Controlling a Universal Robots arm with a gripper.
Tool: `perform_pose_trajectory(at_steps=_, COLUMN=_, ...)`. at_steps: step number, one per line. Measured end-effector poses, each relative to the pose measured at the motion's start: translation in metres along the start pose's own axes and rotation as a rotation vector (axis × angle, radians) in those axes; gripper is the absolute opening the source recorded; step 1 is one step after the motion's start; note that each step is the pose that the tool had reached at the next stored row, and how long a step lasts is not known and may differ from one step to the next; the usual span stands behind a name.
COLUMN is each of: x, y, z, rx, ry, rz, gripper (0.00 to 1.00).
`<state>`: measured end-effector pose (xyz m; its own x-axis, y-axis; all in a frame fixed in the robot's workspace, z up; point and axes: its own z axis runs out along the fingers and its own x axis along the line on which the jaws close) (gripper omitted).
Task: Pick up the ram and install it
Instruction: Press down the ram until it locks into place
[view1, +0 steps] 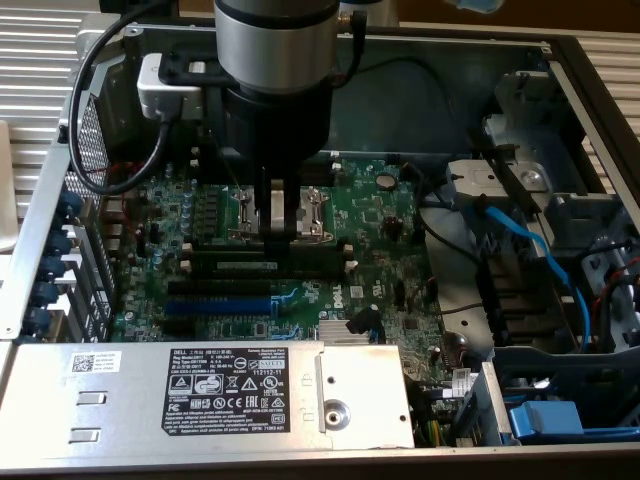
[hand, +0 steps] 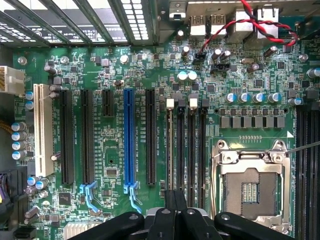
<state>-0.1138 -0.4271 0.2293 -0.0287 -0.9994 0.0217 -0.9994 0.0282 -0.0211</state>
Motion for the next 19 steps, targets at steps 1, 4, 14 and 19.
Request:
perform_pose_trajectory(at_steps=1, x=0.0001, y=0.0000, z=0.0000, rx=-0.0001, ry=0.0001, rz=0.000, gripper=0.10)
perform_pose_trajectory(at_steps=4, x=0.0001, y=0.0000, z=0.0001, rx=-0.0001, ry=0.0001, rz=0.000, gripper=0.10)
perform_pose_trajectory(at_steps=14, x=0.0005, y=0.0000, z=0.0009, rx=0.0001, ry=0.0000, rz=0.000, gripper=0.10)
perform_pose_trajectory(at_steps=19, x=0.0006, y=0.0000, z=0.0015, rx=0.0005, ry=0.0001, rz=0.000, gripper=0.10)
